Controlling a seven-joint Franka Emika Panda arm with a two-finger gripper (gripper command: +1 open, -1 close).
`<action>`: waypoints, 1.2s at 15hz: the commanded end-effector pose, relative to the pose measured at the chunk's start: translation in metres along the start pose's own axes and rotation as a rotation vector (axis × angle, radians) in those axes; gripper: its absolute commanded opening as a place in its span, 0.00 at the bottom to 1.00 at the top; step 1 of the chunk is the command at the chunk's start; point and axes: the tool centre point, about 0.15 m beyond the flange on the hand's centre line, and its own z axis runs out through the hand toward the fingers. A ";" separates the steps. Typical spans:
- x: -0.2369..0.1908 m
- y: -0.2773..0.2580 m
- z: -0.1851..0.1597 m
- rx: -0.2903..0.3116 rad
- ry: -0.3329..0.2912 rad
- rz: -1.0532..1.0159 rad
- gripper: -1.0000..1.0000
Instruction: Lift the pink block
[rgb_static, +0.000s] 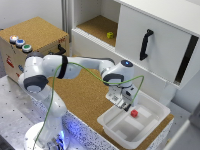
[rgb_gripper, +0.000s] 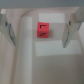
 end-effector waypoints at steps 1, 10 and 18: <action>0.041 0.032 0.036 0.100 0.007 -0.062 1.00; 0.101 0.026 0.078 0.153 0.066 -0.072 1.00; 0.112 0.022 0.095 0.179 0.072 -0.047 1.00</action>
